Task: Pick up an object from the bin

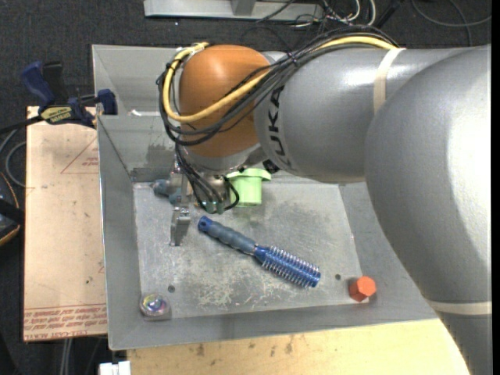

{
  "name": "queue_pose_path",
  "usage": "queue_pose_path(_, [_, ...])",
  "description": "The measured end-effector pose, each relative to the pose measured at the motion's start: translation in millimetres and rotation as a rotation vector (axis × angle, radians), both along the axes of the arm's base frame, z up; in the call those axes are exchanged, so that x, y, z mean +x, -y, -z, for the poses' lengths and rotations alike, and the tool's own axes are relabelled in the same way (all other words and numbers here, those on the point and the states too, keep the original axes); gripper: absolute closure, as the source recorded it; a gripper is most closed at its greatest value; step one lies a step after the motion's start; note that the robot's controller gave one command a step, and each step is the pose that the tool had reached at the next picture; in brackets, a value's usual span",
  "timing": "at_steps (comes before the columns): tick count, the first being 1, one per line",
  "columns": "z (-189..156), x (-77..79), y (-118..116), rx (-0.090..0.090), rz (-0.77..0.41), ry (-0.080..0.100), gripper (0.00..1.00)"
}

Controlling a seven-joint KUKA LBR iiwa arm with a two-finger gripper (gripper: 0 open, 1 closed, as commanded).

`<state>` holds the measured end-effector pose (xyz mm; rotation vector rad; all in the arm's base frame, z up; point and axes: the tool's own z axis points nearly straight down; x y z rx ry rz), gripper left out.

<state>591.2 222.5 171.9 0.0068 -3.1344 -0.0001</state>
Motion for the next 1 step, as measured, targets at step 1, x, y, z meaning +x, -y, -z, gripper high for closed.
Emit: queue_pose_path(1, [0.3, 20.6, 57.7, -0.002, 0.125, 0.008, 0.00])
